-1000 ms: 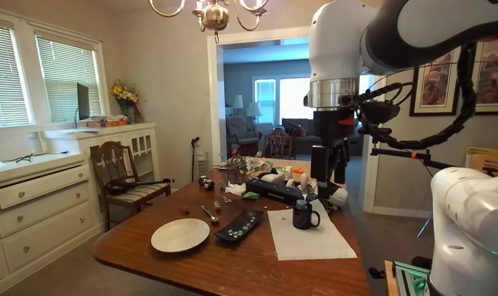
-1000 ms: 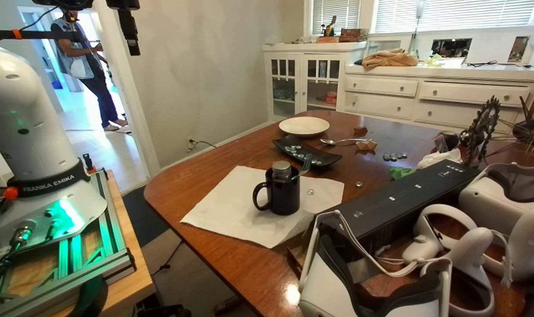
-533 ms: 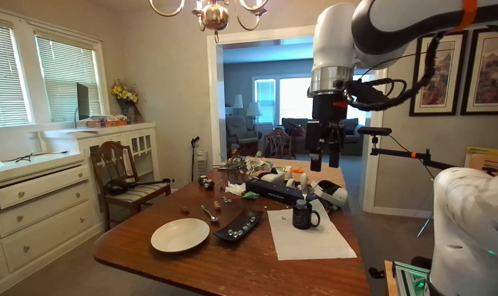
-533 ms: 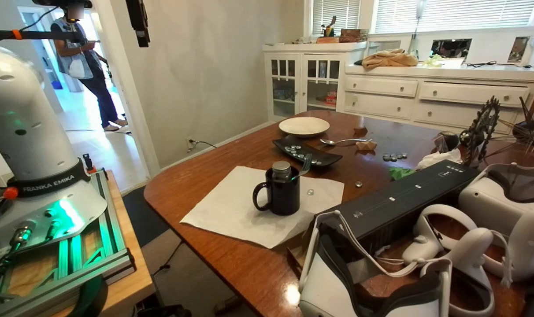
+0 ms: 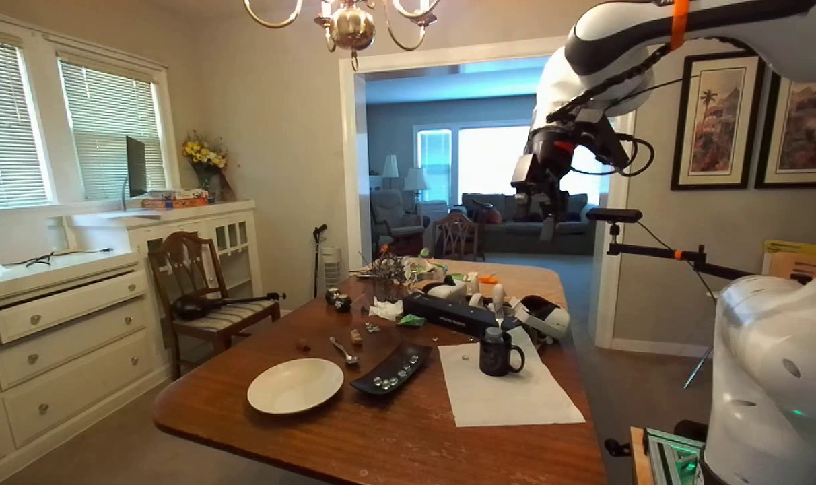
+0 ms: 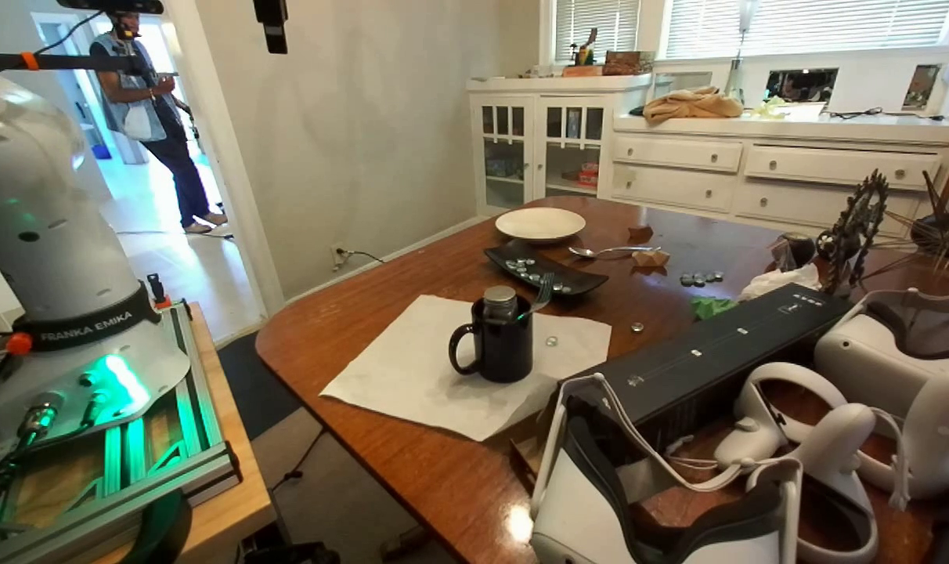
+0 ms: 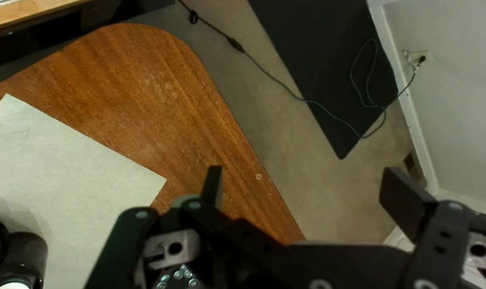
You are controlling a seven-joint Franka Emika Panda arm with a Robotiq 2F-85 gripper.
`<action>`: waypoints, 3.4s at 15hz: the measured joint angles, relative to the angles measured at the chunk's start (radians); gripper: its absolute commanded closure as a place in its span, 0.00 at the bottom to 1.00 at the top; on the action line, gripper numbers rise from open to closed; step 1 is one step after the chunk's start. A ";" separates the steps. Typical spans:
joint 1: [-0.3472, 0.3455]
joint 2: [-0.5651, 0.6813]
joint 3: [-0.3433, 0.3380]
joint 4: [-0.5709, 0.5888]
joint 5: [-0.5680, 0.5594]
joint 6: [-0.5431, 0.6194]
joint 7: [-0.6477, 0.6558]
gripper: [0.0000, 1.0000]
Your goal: Pick up the black plate and pour it's contents in the bowl
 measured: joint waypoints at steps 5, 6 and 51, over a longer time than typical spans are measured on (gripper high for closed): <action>-0.012 0.050 0.001 0.037 0.021 -0.012 0.000 0.00; -0.017 0.051 0.006 0.037 0.021 -0.012 -0.001 0.00; -0.428 1.190 -0.036 1.049 0.530 -0.314 -0.275 0.00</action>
